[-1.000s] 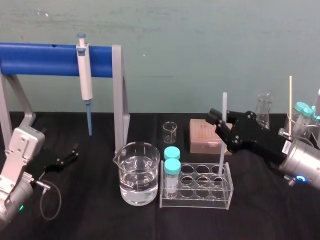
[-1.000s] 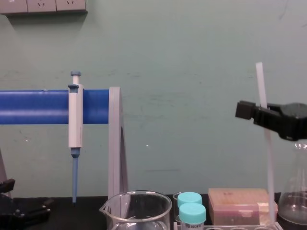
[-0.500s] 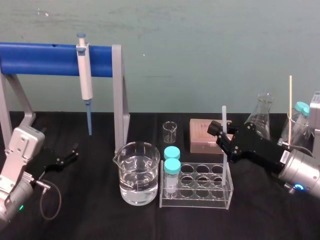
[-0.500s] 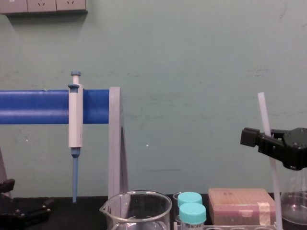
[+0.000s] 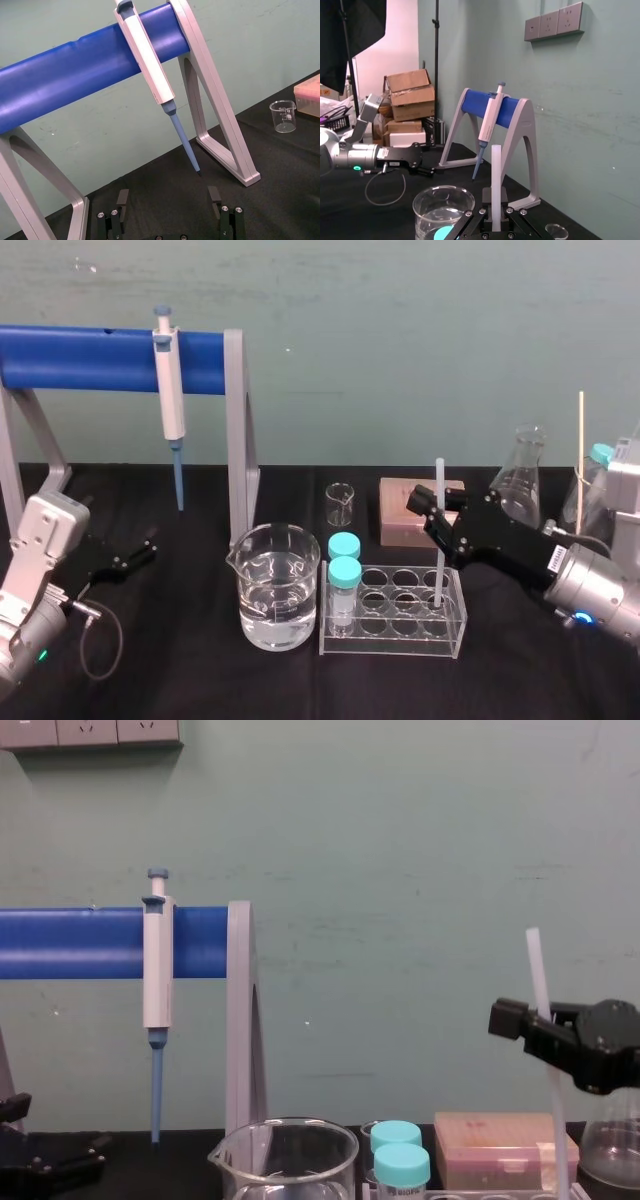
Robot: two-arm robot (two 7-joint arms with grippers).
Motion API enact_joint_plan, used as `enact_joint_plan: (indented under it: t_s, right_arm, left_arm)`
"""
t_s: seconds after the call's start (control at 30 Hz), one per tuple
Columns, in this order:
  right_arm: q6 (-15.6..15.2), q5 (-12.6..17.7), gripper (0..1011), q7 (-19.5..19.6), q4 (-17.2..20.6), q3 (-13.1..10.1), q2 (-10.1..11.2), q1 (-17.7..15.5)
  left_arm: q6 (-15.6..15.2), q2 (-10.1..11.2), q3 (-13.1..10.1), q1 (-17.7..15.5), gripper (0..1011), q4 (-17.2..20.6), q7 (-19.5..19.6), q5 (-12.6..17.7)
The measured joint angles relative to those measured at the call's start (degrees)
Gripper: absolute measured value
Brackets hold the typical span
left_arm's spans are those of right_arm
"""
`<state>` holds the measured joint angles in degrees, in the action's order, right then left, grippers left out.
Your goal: Pick up the stirring rod with one hand, then place it down.
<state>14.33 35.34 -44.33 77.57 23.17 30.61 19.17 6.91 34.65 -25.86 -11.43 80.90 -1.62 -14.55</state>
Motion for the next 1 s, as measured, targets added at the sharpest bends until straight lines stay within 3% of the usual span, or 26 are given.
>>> enact_joint_plan:
  t_s: [0.7,1.0]
  right_arm:
    - [-0.16,-1.84,58,-0.66,-7.41,1.42,-2.70,1.75]
    - [-0.90,-2.07,58,-0.89,-8.79,1.82,-3.42,2.30]
  left_arm:
    - [0.00,0.00,0.00,0.00,1000,0.00,0.00,0.00]
    - [0.00,0.00,0.00,0.00,1000,0.00,0.00,0.00]
